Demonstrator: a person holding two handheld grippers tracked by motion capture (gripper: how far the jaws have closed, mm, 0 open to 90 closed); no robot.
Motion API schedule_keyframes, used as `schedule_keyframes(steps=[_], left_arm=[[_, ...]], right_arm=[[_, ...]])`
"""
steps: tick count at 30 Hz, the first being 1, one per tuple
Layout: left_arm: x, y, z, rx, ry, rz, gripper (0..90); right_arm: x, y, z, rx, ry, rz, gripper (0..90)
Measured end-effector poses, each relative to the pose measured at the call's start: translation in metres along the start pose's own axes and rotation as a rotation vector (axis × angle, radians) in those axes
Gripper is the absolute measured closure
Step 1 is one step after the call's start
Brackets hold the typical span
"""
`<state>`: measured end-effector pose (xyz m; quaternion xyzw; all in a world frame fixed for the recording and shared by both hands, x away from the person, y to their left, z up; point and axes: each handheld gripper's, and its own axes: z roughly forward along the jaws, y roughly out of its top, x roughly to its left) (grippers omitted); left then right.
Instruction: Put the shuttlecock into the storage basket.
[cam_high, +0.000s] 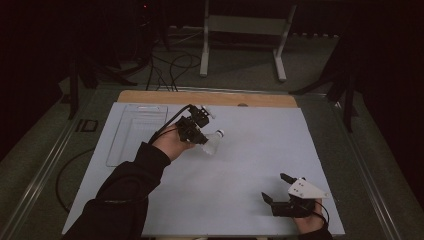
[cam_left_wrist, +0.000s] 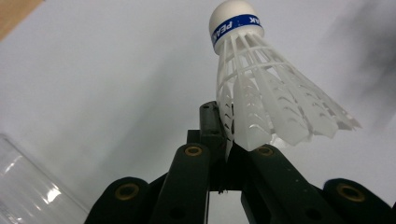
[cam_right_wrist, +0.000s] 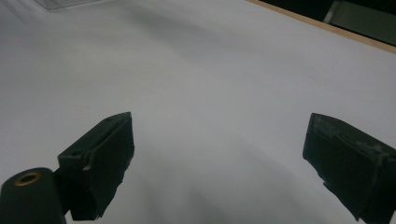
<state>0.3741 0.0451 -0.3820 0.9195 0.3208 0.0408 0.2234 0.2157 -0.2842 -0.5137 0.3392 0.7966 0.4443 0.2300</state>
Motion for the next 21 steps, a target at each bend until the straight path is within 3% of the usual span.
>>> schedule_keyframes(steps=[21], left_arm=[[0.023,-0.014,-0.034,-0.024,0.038,-0.043,90.0]], right_arm=[[0.001,0.0,0.0,0.008,-0.003,-0.003,9.0]])
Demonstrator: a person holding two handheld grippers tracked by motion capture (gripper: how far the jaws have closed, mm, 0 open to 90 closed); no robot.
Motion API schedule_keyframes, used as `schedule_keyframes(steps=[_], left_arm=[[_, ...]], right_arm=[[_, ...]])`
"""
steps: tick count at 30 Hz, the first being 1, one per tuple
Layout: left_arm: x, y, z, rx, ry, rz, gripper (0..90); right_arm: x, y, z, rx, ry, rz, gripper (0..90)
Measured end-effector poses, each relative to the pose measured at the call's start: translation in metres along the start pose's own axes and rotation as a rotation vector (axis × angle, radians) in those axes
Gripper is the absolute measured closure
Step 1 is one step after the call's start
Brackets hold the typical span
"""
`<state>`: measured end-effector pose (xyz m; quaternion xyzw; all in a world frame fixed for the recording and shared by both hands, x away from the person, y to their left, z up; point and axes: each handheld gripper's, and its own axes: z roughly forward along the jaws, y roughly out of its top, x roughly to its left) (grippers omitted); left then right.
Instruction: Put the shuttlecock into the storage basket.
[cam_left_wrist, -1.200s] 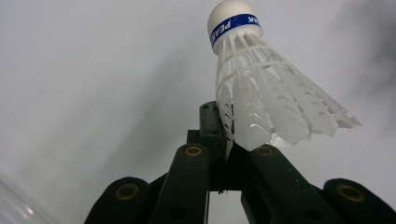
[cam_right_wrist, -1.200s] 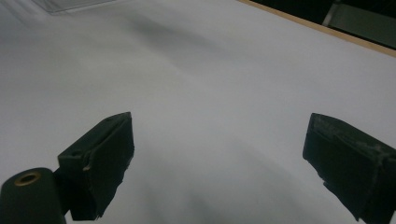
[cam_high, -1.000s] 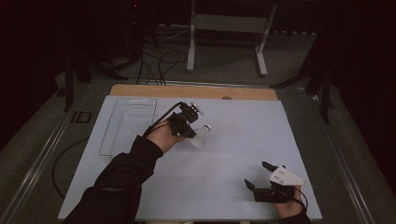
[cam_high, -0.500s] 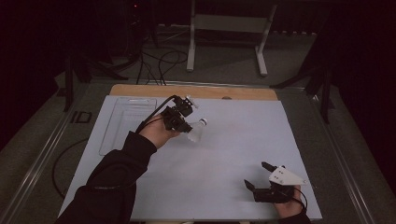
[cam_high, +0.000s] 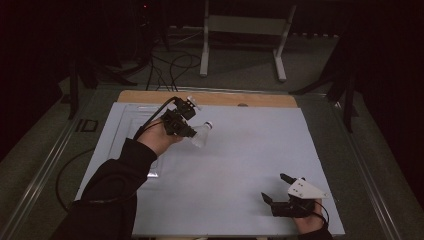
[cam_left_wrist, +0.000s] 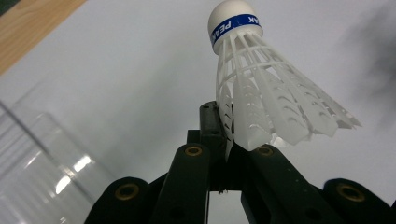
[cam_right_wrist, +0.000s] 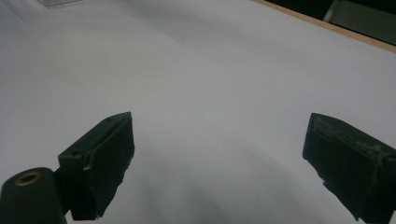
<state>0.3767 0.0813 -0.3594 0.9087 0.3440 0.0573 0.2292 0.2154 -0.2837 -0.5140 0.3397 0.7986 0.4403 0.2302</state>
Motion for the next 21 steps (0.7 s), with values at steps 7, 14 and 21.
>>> schedule_keyframes(steps=[7,14,21], left_arm=[[0.012,-0.009,-0.011,-0.002,0.014,-0.021,90.0],[0.025,-0.02,-0.021,-0.004,0.035,-0.052,90.0],[0.038,-0.032,-0.034,-0.013,0.06,-0.085,90.0]], right_arm=[[0.0,0.0,0.0,-0.003,0.001,-0.004,8.9],[0.001,0.0,0.001,-0.002,0.0,-0.001,9.0],[0.001,0.0,0.001,0.0,0.0,-0.001,9.0]])
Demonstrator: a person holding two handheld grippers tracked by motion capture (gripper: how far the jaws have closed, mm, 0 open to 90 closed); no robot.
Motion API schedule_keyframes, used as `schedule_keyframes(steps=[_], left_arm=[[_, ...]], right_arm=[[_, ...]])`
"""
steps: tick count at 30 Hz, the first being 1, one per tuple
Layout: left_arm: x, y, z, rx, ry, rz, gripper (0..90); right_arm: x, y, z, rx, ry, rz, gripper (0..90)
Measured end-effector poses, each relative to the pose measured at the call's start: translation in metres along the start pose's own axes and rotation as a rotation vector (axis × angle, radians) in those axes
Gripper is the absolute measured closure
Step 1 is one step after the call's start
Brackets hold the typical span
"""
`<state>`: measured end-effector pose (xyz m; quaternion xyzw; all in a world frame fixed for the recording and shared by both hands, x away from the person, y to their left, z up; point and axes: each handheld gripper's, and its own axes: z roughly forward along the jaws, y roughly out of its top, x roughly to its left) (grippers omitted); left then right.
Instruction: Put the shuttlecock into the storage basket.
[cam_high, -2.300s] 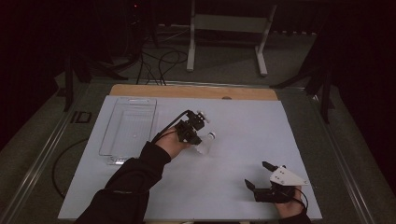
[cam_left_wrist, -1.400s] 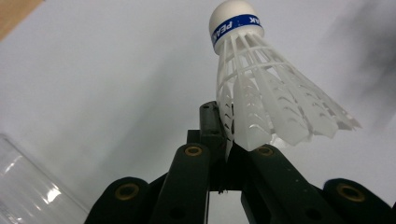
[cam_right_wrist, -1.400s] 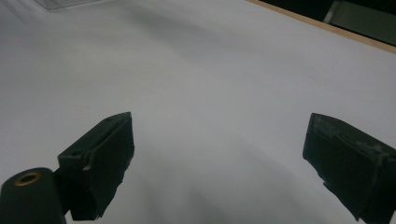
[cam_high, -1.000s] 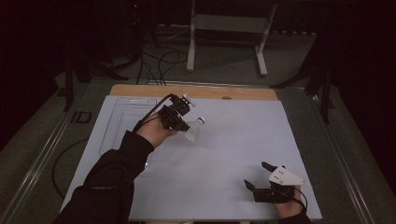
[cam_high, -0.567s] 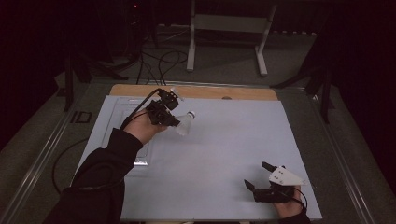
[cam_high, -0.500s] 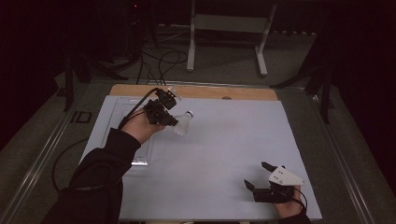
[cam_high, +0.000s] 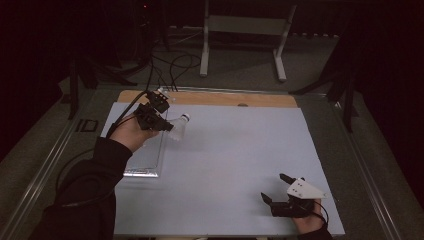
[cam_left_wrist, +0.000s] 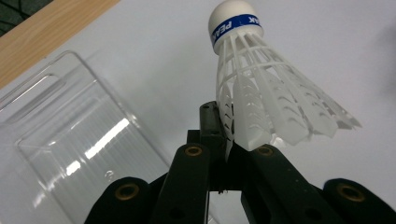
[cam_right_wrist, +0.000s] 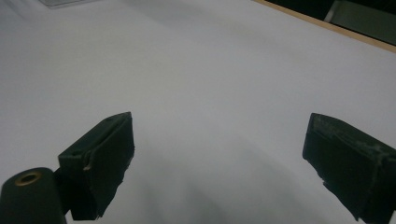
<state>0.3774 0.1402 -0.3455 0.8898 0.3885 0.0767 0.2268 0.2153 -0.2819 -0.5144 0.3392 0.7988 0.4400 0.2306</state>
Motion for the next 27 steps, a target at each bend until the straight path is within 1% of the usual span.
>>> schedule_keyframes(steps=[4,12,17,18,22,27], left_arm=[[0.007,-0.005,-0.006,-0.001,0.016,-0.015,90.0],[0.019,-0.013,-0.016,-0.002,0.036,-0.042,90.0],[0.024,-0.018,-0.019,-0.007,0.044,-0.058,90.0],[0.026,-0.02,-0.021,-0.005,0.052,-0.065,90.0],[0.031,-0.024,-0.025,-0.006,0.058,-0.077,90.0],[0.038,-0.031,-0.027,0.002,0.077,-0.088,90.0]], right_arm=[[0.0,0.0,0.0,0.002,0.004,0.002,9.0],[0.0,0.0,0.001,0.003,0.005,0.001,9.0],[0.0,0.0,0.0,0.001,0.005,0.001,9.0],[0.0,0.0,0.0,0.001,0.004,0.001,9.0],[0.0,0.0,0.0,-0.001,0.005,-0.001,9.0],[0.0,0.0,0.0,0.0,0.003,0.0,8.9]])
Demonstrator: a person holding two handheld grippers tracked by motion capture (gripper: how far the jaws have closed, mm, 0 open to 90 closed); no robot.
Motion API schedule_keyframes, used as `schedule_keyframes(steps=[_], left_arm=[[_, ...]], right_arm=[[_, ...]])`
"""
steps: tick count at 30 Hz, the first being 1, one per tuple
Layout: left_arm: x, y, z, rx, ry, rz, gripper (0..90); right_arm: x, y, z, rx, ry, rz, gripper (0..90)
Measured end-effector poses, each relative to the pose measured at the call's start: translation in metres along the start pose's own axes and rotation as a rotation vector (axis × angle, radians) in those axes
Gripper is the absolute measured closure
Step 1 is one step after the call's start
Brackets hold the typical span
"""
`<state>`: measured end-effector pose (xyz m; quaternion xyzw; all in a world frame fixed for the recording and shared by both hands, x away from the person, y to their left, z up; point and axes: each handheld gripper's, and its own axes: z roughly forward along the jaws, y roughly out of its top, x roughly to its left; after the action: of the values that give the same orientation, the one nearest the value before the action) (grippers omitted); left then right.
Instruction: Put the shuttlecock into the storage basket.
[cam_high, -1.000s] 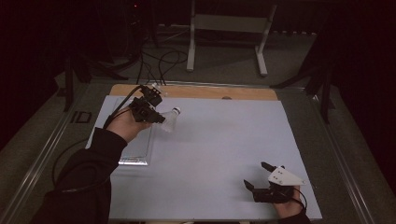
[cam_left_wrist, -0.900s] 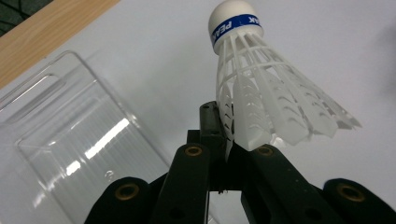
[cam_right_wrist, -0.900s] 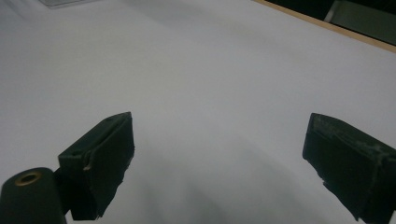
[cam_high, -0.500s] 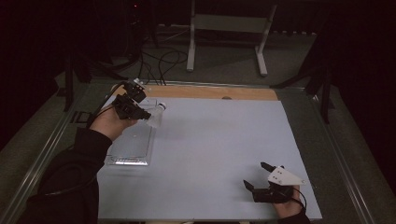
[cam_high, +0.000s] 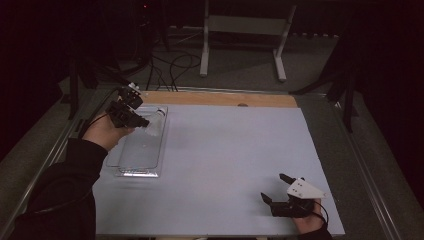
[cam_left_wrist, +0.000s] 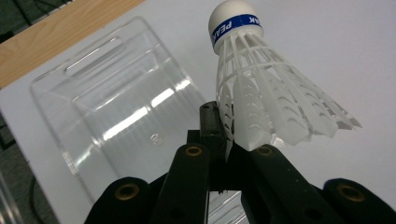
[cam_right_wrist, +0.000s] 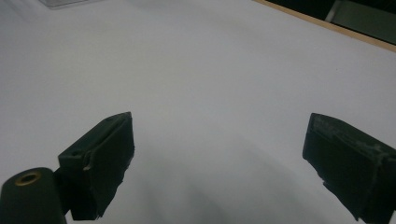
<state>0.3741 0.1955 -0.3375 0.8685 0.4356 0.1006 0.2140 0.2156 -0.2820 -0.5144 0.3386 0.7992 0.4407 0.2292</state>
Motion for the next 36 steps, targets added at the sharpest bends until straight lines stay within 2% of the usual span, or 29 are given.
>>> schedule_keyframes(steps=[11,18,21,22,24,36], left_arm=[[0.011,-0.007,0.003,-0.002,0.012,-0.032,90.0],[0.015,-0.01,0.011,0.005,0.012,-0.044,90.0],[0.016,-0.011,0.016,0.006,0.004,-0.05,90.0],[0.016,-0.012,0.018,0.003,-0.01,-0.051,90.0],[0.017,-0.013,0.022,0.006,-0.006,-0.055,90.0],[0.019,-0.016,0.04,0.015,-0.009,-0.051,90.0]], right_arm=[[0.001,0.0,0.001,0.006,0.003,0.0,9.0],[0.0,0.0,0.001,0.007,0.008,-0.003,8.9],[0.0,0.0,0.001,0.007,0.006,-0.004,9.0],[0.0,0.0,0.001,0.007,0.007,-0.003,9.0],[0.001,0.0,0.001,0.008,0.008,-0.003,8.9],[0.0,-0.001,0.002,0.012,0.01,-0.002,9.0]])
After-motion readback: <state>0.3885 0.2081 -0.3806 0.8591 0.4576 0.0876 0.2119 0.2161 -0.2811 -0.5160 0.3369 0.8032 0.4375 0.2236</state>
